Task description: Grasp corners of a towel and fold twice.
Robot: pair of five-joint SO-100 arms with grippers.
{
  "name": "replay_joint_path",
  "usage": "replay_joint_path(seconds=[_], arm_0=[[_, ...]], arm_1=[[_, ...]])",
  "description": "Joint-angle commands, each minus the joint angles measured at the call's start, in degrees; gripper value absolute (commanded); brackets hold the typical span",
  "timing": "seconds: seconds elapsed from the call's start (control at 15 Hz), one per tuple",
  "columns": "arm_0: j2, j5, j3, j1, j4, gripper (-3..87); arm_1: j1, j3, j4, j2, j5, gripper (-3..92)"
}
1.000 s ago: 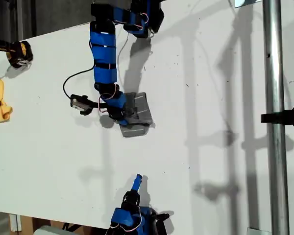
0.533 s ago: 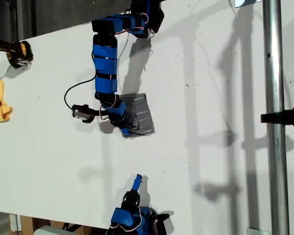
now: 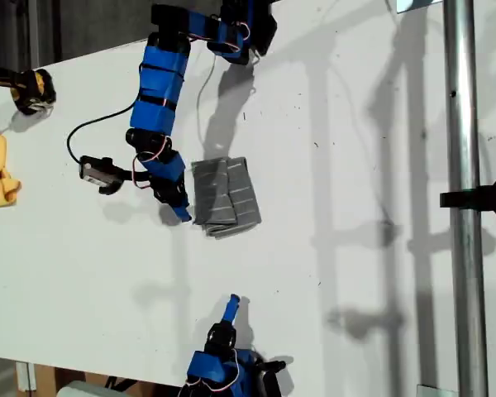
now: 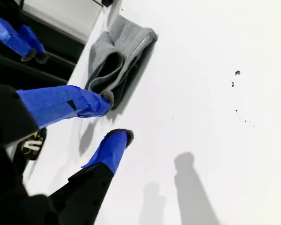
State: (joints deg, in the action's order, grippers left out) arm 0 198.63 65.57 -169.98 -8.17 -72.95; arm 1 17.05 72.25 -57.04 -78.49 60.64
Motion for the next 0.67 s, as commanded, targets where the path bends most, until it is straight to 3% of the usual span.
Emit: replay_joint_path(seconds=[0.0, 0.2, 0.4, 0.6], arm_0=[[0.26, -0.88, 2.11, 0.0, 0.26, 10.6], [0.26, -2.37, 1.23, 0.09, 2.37, 10.6], [0.26, 1.23, -2.46, -0.53, 3.08, 8.5], [0.35, 8.61, -5.98, 0.0, 2.9, 3.4]], arm_1=[[1.58, 4.22, -2.29, -13.27, -0.62, 15.6], [2.72, 15.73, -6.24, -30.06, -2.64, 0.5], [3.78, 29.53, -8.26, -45.26, -1.67, -0.1], [4.83, 55.46, -6.15, -67.24, 4.04, 0.3]])
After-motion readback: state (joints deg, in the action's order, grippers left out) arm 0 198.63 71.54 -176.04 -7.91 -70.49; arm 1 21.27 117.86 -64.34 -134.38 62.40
